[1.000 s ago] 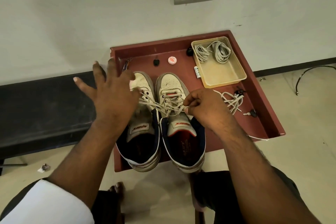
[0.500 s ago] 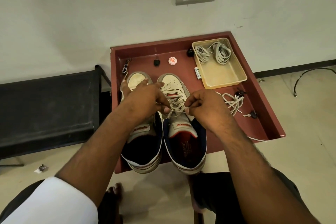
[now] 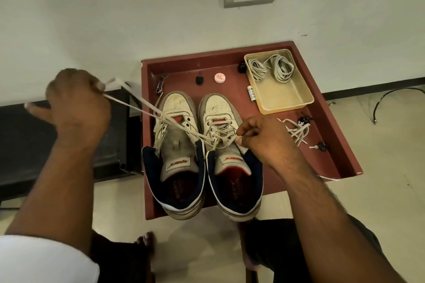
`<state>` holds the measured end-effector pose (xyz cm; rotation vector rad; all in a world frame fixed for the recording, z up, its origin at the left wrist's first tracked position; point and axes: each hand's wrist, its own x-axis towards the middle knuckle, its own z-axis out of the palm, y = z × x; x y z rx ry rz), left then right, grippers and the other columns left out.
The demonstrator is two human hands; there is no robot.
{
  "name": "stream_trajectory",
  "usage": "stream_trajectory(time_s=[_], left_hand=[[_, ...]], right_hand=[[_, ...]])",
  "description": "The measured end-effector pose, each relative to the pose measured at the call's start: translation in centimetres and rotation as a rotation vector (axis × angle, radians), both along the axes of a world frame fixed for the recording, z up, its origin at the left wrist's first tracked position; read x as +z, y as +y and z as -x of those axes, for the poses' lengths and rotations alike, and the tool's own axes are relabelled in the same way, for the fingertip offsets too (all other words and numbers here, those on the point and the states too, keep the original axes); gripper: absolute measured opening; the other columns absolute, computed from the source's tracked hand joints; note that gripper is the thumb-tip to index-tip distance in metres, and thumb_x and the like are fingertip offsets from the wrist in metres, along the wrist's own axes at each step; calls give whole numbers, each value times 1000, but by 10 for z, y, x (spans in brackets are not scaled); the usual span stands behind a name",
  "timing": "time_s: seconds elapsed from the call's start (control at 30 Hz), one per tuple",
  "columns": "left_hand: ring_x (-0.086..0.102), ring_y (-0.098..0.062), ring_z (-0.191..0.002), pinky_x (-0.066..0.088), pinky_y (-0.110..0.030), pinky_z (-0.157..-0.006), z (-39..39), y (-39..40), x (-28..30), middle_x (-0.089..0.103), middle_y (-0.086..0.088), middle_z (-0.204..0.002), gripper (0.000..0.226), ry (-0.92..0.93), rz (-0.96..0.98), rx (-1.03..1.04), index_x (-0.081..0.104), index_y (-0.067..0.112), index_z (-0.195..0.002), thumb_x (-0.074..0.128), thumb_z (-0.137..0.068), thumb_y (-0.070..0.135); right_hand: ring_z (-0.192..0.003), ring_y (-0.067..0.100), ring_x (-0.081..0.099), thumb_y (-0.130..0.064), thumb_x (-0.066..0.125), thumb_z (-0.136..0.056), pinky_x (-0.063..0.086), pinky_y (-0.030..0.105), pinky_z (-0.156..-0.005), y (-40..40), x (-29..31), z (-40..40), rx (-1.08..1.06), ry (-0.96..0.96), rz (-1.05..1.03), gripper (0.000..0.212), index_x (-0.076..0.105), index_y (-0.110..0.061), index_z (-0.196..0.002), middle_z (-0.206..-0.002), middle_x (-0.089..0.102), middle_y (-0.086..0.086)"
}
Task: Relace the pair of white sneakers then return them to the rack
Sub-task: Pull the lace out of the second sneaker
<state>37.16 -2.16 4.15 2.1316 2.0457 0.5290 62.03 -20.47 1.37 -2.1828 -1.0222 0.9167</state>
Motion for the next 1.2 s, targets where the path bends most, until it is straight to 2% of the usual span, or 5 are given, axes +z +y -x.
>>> stream_trajectory(time_s=[0.2,0.53,0.9,1.07,1.2], left_hand=[[35,-29,-139,6,-73,-110,-43,-47,4,43,-3,-143,46,-57,103,-93,44,22,-132,49,-88,9],[0,-20,-151,-14,-65,-110,-82,-132,0,20,10,-160,29,178,269,-491,65,39,-112,47,-94,52],[-11,-32,-150,-8,-71,-109,-94,-132,-3,6,3,-164,29,402,354,-530,68,36,-109,47,-95,52],[-10,-32,-151,-9,-72,-109,-94,-129,-6,8,3,-164,30,390,372,-515,70,34,-102,49,-94,53],[-11,-32,-150,-10,-71,-108,-97,-131,-7,8,2,-165,34,390,370,-508,70,33,-105,45,-95,53]], right_hand=[[-76,1,61,-6,72,-78,50,18,-76,4,-2,6,104,-66,-17,29,66,-34,-83,-83,66,-15],[-128,20,43,-24,64,-86,37,39,-107,11,-3,18,335,-398,89,25,72,-36,-107,-143,47,-8],[-140,21,27,-21,59,-89,25,44,-110,11,-6,26,389,-450,79,20,68,-28,-106,-154,33,-7],[-106,24,55,-10,63,-85,46,44,-94,4,-4,-2,-5,-229,-158,29,52,-33,-72,-107,53,-6],[-138,24,35,-24,71,-84,31,50,-112,6,1,14,195,-363,-84,21,69,-32,-104,-147,42,-2]])
